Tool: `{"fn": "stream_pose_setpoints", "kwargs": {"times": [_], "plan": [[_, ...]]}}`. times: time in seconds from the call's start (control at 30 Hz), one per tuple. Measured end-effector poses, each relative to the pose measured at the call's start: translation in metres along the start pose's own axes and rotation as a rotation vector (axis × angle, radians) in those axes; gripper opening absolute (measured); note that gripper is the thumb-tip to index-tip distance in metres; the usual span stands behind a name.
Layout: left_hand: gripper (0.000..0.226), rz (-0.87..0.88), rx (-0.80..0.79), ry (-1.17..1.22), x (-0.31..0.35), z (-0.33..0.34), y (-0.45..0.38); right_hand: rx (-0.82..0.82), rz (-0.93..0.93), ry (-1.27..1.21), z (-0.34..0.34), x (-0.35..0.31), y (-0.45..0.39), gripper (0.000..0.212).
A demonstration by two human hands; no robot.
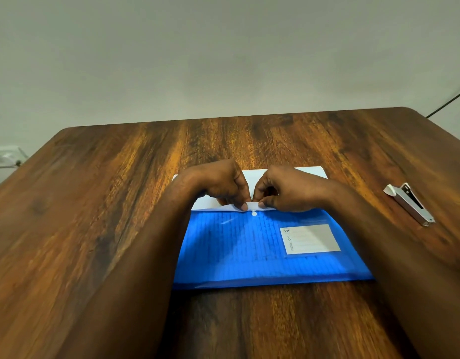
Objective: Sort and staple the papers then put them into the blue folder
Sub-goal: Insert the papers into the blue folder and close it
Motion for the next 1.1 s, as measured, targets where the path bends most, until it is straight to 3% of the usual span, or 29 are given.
{"fn": "stream_pose_setpoints", "kwargs": {"times": [0.63,1.1], "plan": [[0.008,-0.046,-0.060,0.016,0.000,0.004,0.005,-0.010,0.059,-0.150,0.003,0.011,0.001,0.017],[0.015,-0.026,0.084,-0.096,0.006,0.008,0.013,0.060,0.029,0.150,0.000,-0.023,0.008,0.024]]}}
Point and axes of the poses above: each hand's wrist, its own y-axis away from the middle knuckle, its own z-axis out of the palm, x = y × z, the point moved 9 cm from there along -y, towards the middle knuckle, and after that the axes turned 7 degrees about -z, right-handed, at the moved point
